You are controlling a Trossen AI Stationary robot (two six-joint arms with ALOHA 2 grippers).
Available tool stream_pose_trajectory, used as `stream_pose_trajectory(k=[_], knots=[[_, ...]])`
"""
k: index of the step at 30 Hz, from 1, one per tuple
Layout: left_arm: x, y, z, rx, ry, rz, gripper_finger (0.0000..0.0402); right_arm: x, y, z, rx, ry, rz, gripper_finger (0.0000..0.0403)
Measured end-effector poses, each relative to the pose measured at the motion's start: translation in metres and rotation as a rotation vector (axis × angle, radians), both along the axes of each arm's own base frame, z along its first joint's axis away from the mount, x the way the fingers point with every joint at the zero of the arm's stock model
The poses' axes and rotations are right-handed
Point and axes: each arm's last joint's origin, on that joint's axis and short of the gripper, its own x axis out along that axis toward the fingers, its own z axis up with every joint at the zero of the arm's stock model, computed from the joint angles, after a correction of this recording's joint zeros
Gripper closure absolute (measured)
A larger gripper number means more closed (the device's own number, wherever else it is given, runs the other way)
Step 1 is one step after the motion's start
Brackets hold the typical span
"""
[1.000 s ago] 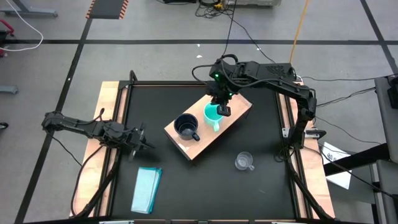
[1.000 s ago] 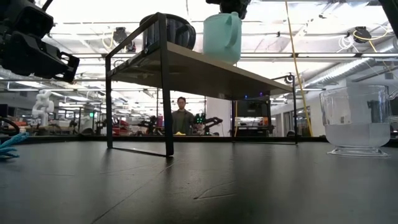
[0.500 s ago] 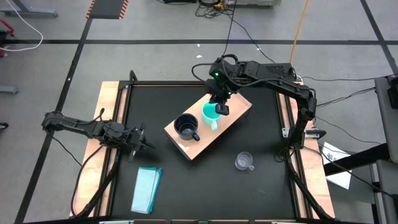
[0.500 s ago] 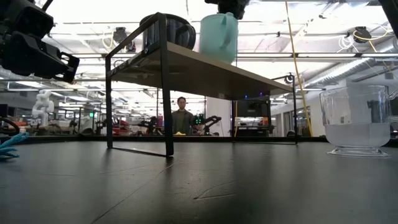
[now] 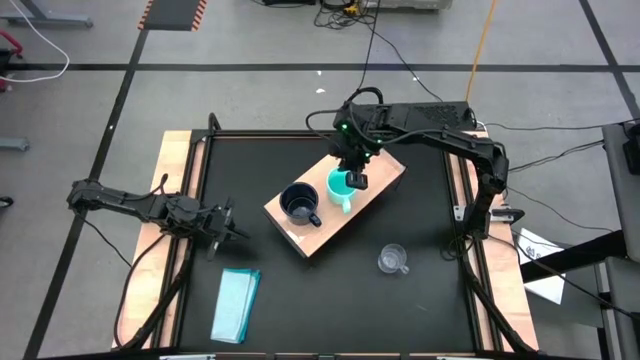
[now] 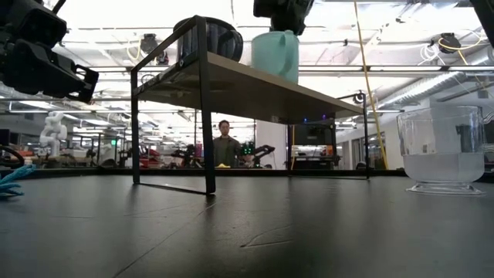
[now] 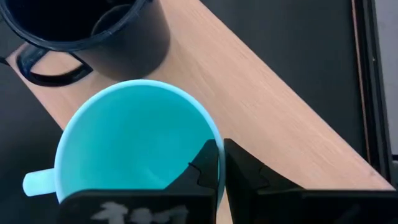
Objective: Stack small to large cups/mugs on shelf
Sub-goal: Put the blue cup on the shelf
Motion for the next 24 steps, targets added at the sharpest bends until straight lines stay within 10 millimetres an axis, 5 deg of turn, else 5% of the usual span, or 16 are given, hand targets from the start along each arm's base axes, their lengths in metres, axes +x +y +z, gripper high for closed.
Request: stream_pose_trajectory(k=[24], knots=[[0.0, 0.0, 0.0, 0.014, -0.004, -0.005, 0.0376, 0.003, -0.002, -0.014, 0.006, -0.003, 0.013, 0.0401]])
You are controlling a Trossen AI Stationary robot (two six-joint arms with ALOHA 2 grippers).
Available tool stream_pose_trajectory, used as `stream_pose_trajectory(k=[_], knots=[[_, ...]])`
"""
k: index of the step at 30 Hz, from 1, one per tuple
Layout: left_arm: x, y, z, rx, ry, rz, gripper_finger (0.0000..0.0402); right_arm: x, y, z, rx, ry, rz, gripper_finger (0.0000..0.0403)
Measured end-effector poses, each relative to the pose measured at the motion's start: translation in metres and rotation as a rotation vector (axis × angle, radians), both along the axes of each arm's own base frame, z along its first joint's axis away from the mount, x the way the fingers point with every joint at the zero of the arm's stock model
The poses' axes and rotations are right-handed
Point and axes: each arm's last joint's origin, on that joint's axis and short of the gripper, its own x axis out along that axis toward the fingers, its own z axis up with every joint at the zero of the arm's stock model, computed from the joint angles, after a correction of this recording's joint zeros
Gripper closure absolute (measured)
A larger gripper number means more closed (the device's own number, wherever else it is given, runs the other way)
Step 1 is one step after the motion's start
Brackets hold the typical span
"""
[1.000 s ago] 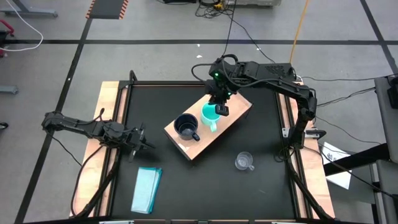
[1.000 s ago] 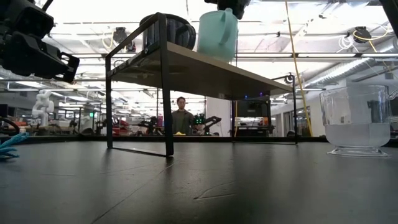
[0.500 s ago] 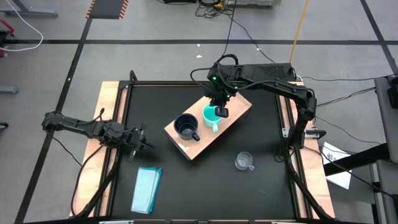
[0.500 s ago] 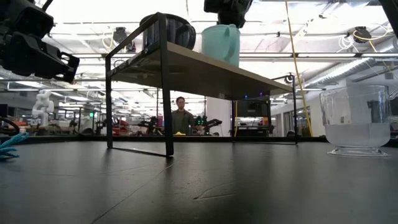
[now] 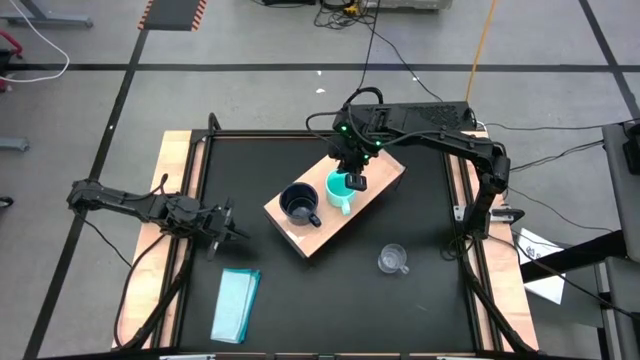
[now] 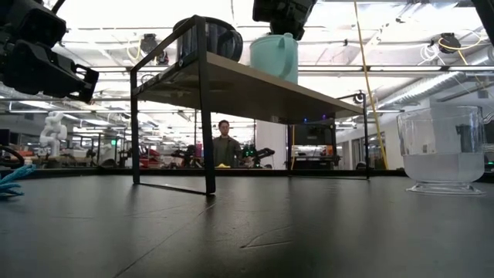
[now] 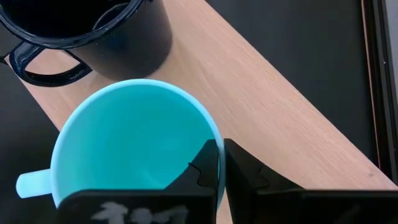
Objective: Stack small to large cups/mugs on shelf
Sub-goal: Put the blue cup on the shelf
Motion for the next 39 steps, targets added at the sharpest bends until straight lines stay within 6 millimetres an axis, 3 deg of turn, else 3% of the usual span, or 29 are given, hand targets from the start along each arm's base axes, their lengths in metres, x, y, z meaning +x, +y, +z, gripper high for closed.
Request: stream_pose_trajectory(k=[20, 39], knots=[[0.0, 0.0, 0.0, 0.001, 0.0, -0.001, 0.0376, 0.0009, -0.0005, -0.0005, -0.008, -0.002, 0.002, 0.04], [0.0, 0.0, 0.0, 0.001, 0.0, -0.001, 0.0376, 0.0023, -0.0009, -0.0022, -0.008, -0.003, -0.004, 0.0352]])
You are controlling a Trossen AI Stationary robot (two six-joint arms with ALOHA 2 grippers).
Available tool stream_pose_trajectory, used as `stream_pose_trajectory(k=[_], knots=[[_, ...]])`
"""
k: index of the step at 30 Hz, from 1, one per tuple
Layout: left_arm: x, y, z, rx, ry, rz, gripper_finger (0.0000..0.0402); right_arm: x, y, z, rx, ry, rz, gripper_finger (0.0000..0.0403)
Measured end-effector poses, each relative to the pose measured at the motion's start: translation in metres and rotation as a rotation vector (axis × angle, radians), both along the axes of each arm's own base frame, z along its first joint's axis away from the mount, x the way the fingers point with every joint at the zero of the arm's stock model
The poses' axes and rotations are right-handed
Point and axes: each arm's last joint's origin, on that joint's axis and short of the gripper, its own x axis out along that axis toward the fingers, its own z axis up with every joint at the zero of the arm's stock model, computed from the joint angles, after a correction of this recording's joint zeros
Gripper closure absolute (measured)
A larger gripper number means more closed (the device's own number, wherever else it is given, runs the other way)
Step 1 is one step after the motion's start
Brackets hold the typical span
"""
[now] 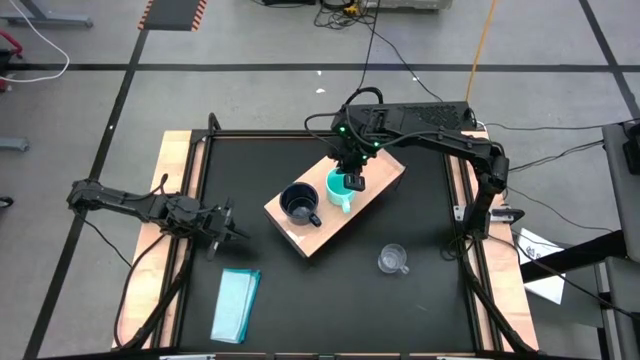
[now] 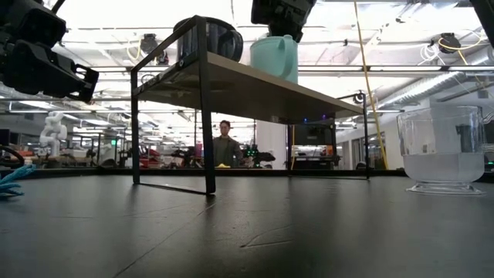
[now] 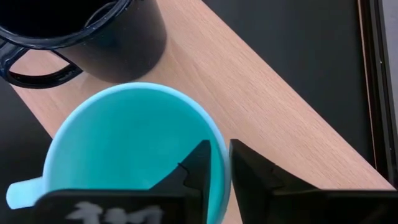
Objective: Stack small to large cups/mugs on shelf
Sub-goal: Put the blue cup on the shelf, then put the transparent cup on the shelf
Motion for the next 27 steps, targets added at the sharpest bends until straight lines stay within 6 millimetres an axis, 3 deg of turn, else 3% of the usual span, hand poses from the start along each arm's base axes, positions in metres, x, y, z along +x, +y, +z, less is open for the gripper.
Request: stream_pose_trajectory(k=[27], knots=[[0.0, 0.0, 0.0, 0.0, 0.0, 0.0, 0.0376, -0.0007, 0.0023, 0.004, 0.035, -0.034, 0.034, 0.0264]])
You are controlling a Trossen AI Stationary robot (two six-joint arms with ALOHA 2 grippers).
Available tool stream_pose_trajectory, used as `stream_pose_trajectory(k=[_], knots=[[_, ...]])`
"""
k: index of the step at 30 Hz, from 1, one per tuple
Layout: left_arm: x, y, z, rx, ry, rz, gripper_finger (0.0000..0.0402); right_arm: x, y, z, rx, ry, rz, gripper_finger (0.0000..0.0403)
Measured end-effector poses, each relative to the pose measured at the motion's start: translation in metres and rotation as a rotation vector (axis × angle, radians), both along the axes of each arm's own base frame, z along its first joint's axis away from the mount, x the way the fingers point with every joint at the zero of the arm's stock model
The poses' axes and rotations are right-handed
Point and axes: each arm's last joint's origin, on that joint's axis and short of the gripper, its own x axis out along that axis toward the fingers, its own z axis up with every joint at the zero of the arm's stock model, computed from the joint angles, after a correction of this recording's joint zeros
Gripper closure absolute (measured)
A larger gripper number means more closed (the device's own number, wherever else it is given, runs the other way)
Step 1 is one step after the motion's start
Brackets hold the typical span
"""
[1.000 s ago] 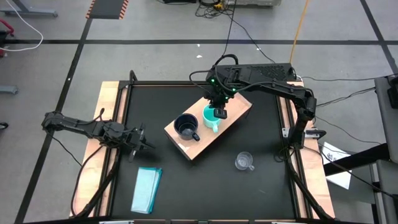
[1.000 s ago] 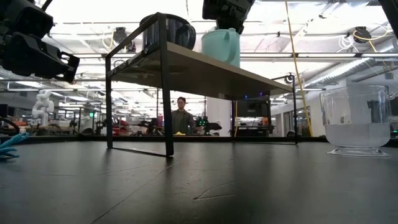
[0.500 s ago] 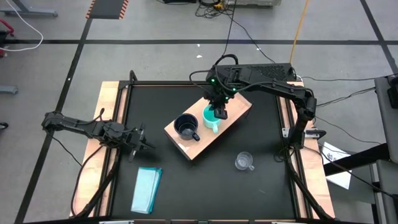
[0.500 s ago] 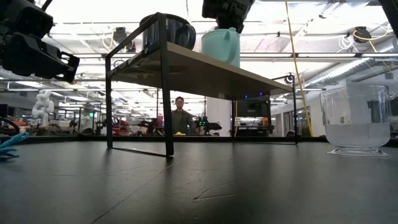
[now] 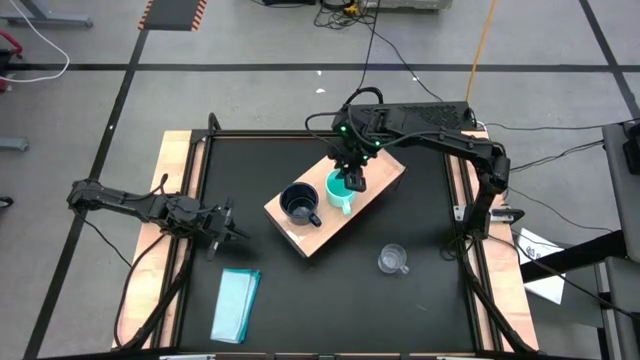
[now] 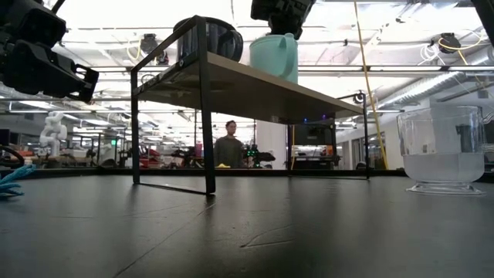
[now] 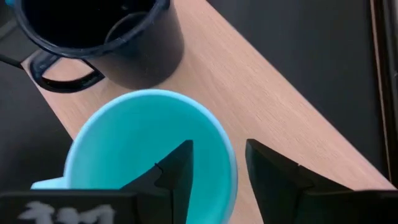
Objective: Stack small to large cups/mugs on shelf
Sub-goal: Put the transparent cup on the shelf
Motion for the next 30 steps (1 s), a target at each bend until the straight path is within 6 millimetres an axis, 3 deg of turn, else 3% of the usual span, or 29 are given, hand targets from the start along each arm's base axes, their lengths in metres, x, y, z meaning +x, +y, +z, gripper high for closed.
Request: stream_pose_trajectory(k=[22, 30], knots=[[0.0, 0.0, 0.001, 0.001, -0.008, -0.002, 0.0376, -0.043, 0.014, 0.053, -0.027, -0.138, -0.04, 0.0264], [0.0, 0.0, 0.001, -0.003, -0.007, 0.0, 0.0376, -0.048, 0.016, 0.057, -0.021, -0.14, -0.05, 0.0264]])
